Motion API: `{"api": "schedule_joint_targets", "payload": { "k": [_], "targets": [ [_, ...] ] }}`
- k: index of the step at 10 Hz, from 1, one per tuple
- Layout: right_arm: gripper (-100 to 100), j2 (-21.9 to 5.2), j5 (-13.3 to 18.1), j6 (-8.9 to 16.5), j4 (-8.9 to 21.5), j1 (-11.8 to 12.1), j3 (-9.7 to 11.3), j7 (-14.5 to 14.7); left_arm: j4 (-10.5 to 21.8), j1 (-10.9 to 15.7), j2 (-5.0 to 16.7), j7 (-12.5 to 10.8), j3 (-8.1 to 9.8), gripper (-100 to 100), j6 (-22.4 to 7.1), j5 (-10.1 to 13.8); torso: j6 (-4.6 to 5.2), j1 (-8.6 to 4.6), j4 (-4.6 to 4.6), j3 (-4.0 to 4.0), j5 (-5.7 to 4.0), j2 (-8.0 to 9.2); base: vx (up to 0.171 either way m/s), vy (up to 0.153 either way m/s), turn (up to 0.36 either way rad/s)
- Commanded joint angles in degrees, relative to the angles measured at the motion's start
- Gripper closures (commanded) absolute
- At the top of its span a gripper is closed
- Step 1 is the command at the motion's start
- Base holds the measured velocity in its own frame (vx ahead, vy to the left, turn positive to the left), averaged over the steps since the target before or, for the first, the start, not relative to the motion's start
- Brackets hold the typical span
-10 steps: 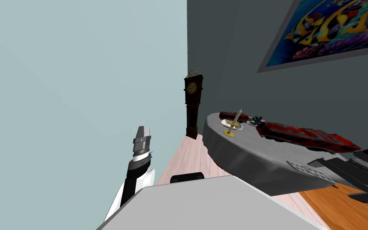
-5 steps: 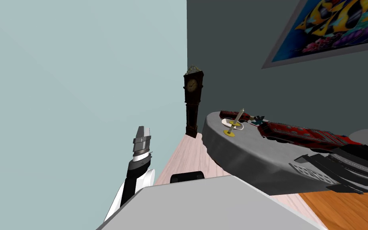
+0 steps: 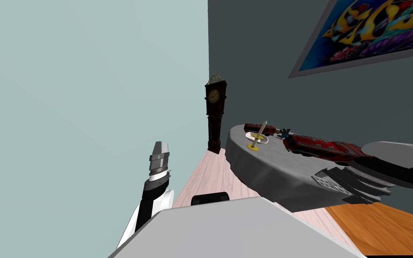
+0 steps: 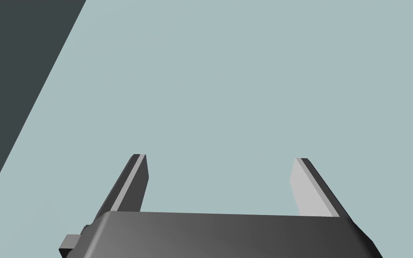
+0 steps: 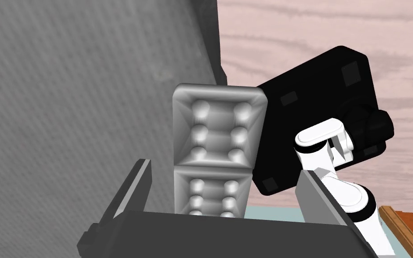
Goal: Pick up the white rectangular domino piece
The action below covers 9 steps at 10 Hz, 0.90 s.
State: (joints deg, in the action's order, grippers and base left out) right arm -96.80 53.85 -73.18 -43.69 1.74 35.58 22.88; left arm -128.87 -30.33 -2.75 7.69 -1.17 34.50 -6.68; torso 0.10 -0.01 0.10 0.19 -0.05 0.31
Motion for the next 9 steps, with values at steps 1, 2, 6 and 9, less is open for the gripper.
{"api": "schedule_joint_targets", "payload": {
  "k": [1,2,6,9],
  "targets": [
    [-100,0.0,2.5,0.2,-1.9,0.2,-1.0,-2.6,0.0,0.0,0.0,0.0,0.0,0,0.0,0.0,0.0,0.0,0.0,0.0,0.0,0.0,-0.064,-0.038,0.018],
    [-100,1.3,4.5,-0.7,-3.2,-1.9,-3.0,-4.4,0.0,0.0,0.0,0.0,0.0,0,0.0,0.0,0.1,-0.02,-0.03,-0.01,-0.07,0.0,-0.082,-0.046,-0.016],
    [-100,2.7,10.4,-1.6,-4.5,-4.1,-4.9,-9.3,0.0,0.0,0.0,0.0,0.0,0,0.0,0.0,0.23,-0.25,-0.05,0.04,-0.26,0.12,-0.064,-0.029,-0.003],
    [-100,4.0,15.2,-2.5,-5.9,-6.3,-6.9,-12.7,0.0,0.0,0.0,0.0,0.0,0,0.0,0.0,0.25,-0.35,-0.11,-0.06,-0.3,-0.02,-0.034,-0.018,-0.004]
  ]
}}
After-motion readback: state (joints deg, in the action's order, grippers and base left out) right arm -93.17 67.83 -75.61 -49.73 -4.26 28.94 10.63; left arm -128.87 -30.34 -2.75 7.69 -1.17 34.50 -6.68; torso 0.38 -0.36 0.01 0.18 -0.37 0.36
